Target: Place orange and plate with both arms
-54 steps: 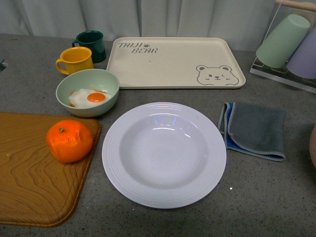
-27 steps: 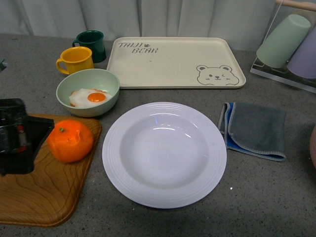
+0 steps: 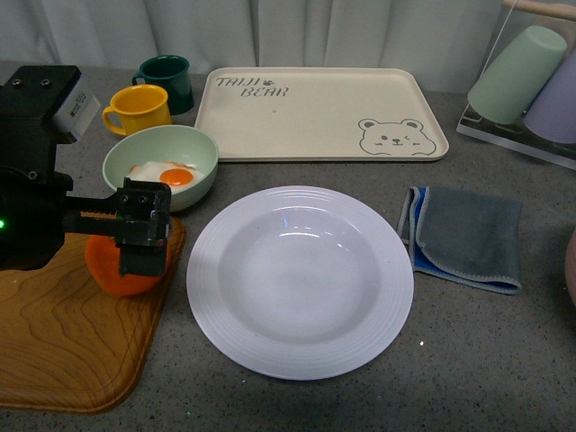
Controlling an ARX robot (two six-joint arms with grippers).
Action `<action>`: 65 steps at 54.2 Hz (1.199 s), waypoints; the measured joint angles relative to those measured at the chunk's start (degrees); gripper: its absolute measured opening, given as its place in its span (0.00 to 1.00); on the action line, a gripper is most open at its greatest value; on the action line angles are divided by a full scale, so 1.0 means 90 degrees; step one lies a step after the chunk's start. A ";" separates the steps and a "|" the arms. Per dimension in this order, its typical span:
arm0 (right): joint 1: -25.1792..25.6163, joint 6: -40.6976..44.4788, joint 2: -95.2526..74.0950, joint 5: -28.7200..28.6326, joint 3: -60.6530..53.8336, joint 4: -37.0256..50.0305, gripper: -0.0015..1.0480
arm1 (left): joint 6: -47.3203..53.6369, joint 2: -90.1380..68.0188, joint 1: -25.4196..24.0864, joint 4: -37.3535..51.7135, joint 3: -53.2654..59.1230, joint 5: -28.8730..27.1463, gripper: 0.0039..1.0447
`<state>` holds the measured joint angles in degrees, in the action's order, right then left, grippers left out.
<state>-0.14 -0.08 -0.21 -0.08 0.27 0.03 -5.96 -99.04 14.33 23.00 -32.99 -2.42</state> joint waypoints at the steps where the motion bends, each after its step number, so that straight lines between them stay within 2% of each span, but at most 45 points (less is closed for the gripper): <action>1: 0.0000 0.0000 0.0000 0.0000 0.0000 0.0000 0.91 | -0.0017 -0.0109 -0.0027 -0.0070 -0.0087 -0.0022 0.94; 18: 0.0000 0.0000 0.0000 0.0000 0.0000 0.0000 0.91 | 0.0027 -0.0814 -0.0204 -0.0189 -0.0447 0.0109 0.94; 20: 0.0000 0.0000 0.0000 0.0000 0.0000 0.0000 0.91 | 0.0027 -0.0843 -0.0211 -0.0189 -0.0447 0.0078 0.91; 33: 0.0000 -0.0002 0.0000 -0.0002 0.0000 0.0000 0.91 | 0.0015 -0.0828 -0.0238 -0.0175 -0.0444 0.0109 0.54; 40: 0.0000 -0.0002 0.0000 0.0000 0.0000 0.0000 0.91 | 0.0005 -0.0381 -0.0189 -0.0384 -0.0447 0.0107 0.48; 44: 0.0000 0.0000 0.0000 0.0000 0.0000 0.0000 0.91 | -0.0017 -0.0090 -0.0029 -0.0430 -0.0454 0.0095 0.47; 51: 0.0000 0.0000 0.0000 -0.0002 0.0000 0.0000 0.91 | -0.0146 0.0163 0.0661 -0.0362 -0.0658 0.0063 0.46; 58: 0.0000 0.0000 0.0000 0.0000 0.0000 0.0000 0.91 | -0.0189 -0.0114 0.1345 -0.0182 -0.0913 -0.0063 0.46; 65: 0.0000 0.0000 0.0000 0.0000 0.0000 0.0000 0.91 | -0.0189 -0.0500 0.1761 -0.0102 -0.1115 -0.0124 0.46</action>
<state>-0.14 -0.08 -0.21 -0.08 0.27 0.03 -7.66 -103.55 30.17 22.09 -43.03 -3.53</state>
